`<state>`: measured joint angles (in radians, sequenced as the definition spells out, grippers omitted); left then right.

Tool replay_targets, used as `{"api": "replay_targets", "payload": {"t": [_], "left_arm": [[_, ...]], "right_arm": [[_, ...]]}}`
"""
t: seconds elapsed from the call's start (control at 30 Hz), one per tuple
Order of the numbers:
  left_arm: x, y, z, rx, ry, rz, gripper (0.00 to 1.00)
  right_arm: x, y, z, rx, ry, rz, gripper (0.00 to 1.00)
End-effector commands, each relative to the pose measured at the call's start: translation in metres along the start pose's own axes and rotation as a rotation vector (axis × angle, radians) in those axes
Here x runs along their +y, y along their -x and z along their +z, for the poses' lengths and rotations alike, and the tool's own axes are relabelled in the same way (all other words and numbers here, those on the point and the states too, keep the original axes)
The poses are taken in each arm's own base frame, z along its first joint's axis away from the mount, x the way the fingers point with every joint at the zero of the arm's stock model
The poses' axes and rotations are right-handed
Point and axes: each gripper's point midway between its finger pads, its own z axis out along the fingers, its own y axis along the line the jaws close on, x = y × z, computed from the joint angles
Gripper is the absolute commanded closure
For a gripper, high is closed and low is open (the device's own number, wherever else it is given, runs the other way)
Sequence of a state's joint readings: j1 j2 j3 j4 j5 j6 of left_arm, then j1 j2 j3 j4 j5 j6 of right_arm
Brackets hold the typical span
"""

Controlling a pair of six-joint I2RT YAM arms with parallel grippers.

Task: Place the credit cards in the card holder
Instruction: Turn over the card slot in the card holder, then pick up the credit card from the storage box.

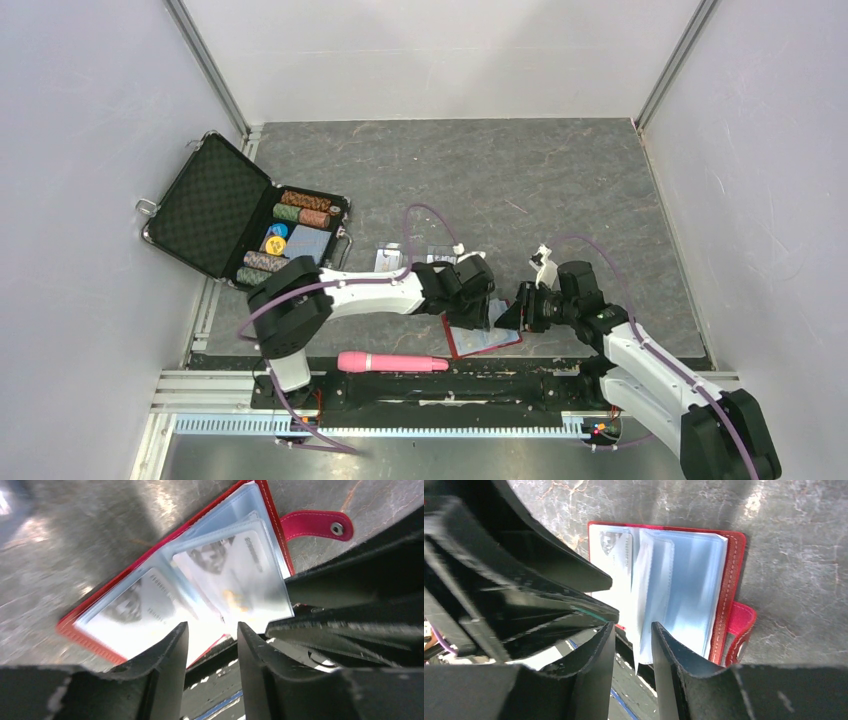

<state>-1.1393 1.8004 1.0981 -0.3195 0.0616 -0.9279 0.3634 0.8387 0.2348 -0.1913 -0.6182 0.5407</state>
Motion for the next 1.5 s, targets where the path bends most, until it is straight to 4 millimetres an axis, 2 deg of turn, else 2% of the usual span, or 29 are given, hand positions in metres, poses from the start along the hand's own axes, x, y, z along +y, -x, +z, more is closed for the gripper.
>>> {"api": "replay_targets", "payload": {"t": [0.0, 0.13, 0.23, 0.47, 0.6, 0.67, 0.83, 1.03, 1.13, 1.2, 1.37, 1.47], "left_arm": [[0.008, 0.024, -0.048, -0.152, 0.052, 0.014, 0.48], [0.032, 0.033, -0.078, -0.250, 0.107, -0.035, 0.43], [0.047, 0.033, -0.093, -0.277, 0.110, -0.065, 0.42], [0.076, 0.030, -0.111, -0.302, 0.113, -0.123, 0.41], [0.086, 0.028, -0.113, -0.295, 0.112, -0.136, 0.39], [0.089, 0.028, -0.113, -0.290, 0.105, -0.143, 0.38], [0.088, 0.036, -0.115, -0.287, 0.025, -0.156, 0.38], [0.082, 0.063, -0.126, -0.266, -0.129, -0.172, 0.39], [0.090, 0.082, -0.134, -0.283, -0.138, -0.173, 0.43], [0.102, 0.089, -0.134, -0.262, -0.083, -0.164, 0.45], [0.116, 0.109, -0.122, -0.213, 0.002, -0.133, 0.45], [0.126, 0.112, -0.104, -0.160, 0.049, -0.141, 0.46]], "right_arm": [[0.024, 0.015, -0.001, -0.040, 0.094, -0.040, 0.65], [0.033, 0.013, 0.003, -0.040, 0.128, -0.041, 0.64], [0.045, 0.010, 0.010, -0.030, 0.165, -0.049, 0.64], [0.079, 0.001, 0.028, 0.020, 0.227, -0.089, 0.63], [0.087, 0.002, 0.032, 0.042, 0.219, -0.132, 0.60], [0.087, 0.007, 0.031, 0.024, 0.202, -0.145, 0.55], [0.087, 0.021, 0.031, -0.016, 0.158, -0.168, 0.54], [0.082, 0.046, 0.037, -0.060, 0.091, -0.176, 0.58], [0.080, 0.061, 0.042, -0.075, 0.076, -0.166, 0.59], [0.079, 0.075, 0.044, -0.092, 0.071, -0.156, 0.59], [0.074, 0.095, 0.054, -0.092, 0.054, -0.130, 0.57], [0.076, 0.100, 0.062, -0.073, 0.061, -0.128, 0.56]]}}
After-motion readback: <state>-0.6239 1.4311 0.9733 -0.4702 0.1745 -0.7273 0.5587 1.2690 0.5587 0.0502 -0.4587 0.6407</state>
